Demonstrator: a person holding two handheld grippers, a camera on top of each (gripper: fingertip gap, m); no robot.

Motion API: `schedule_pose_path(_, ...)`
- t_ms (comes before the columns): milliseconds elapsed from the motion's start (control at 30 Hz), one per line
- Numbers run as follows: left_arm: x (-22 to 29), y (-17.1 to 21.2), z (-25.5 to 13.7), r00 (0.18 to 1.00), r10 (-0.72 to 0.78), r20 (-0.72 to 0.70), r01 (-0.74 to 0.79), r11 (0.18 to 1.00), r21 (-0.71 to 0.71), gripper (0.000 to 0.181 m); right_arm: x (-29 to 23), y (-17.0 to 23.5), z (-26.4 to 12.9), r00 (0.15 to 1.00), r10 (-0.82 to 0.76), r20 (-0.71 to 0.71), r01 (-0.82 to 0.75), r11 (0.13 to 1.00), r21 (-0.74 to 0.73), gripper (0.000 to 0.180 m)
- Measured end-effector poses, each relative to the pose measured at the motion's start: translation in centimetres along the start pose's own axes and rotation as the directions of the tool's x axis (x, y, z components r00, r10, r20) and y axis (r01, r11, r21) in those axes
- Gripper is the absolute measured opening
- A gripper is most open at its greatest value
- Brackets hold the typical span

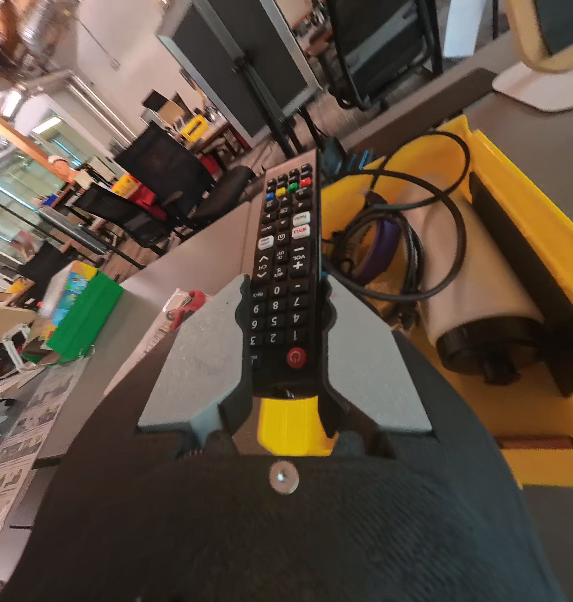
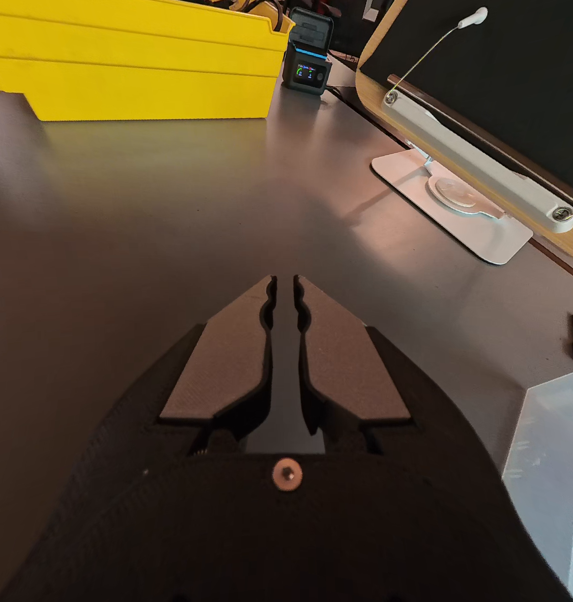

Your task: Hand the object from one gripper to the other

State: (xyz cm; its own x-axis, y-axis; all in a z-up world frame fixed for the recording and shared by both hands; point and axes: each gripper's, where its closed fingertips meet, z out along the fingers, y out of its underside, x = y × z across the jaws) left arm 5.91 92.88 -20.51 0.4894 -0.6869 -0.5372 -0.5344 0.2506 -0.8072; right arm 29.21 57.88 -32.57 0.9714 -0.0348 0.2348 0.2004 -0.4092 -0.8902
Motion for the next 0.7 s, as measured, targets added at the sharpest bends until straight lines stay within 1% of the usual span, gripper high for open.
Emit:
schedule_pose_path(100, -1.8, -1.5, -1.4, 0.997, -0.034, 0.066, 0.028, 0.995, 0.093, 0.040, 0.0, 0.0, 0.0, 1.000, -0.003, 0.000, 0.003, 1.000, 0.001, 0.006)
schedule_pose_path(167, -2.5, -2.8, -2.6, 0.994, -0.032, 0.101, 0.016, 0.987, 0.160, 0.040, 0.0, 0.0, 0.0, 1.000, 0.000, -0.001, 0.000, 1.000, 0.002, 0.005)
schedule_pose_path(300, -2.4, -5.2, -4.8, 0.994, -0.047, 0.098, 0.019, 0.964, 0.266, 0.040, 0.1, -0.1, -0.1, 1.000, 0.007, -0.001, -0.007, 1.000, 0.007, 0.005)
schedule_pose_path(367, -1.7, -6.4, -5.8, 0.996, -0.027, 0.087, -0.001, 0.953, 0.304, 0.040, 0.1, -0.1, -0.1, 1.000, 0.007, -0.001, -0.007, 1.000, 0.007, 0.005)
schedule_pose_path(467, 0.2, -8.7, -7.6, 0.999, -0.003, 0.039, -0.012, 0.923, 0.386, 0.040, 0.0, -0.1, -0.1, 1.000, 0.003, -0.001, -0.003, 1.000, 0.006, 0.005)
schedule_pose_path(533, 2.1, -10.5, -9.0, 0.999, 0.033, -0.002, -0.028, 0.888, 0.459, 0.040, 0.0, -0.1, -0.1, 1.000, 0.003, -0.002, -0.003, 1.000, 0.010, 0.005)
schedule_pose_path(633, 5.8, -12.9, -11.1, 0.991, 0.131, -0.025, -0.094, 0.821, 0.563, 0.040, 0.1, -0.3, -0.2, 1.000, 0.006, -0.002, -0.006, 1.000, 0.023, 0.005)
schedule_pose_path(700, 9.2, -13.9, -11.9, 0.974, 0.225, -0.033, -0.158, 0.774, 0.613, 0.040, 0.0, -0.5, -0.4, 1.000, 0.013, 0.006, -0.014, 0.999, 0.038, 0.007)
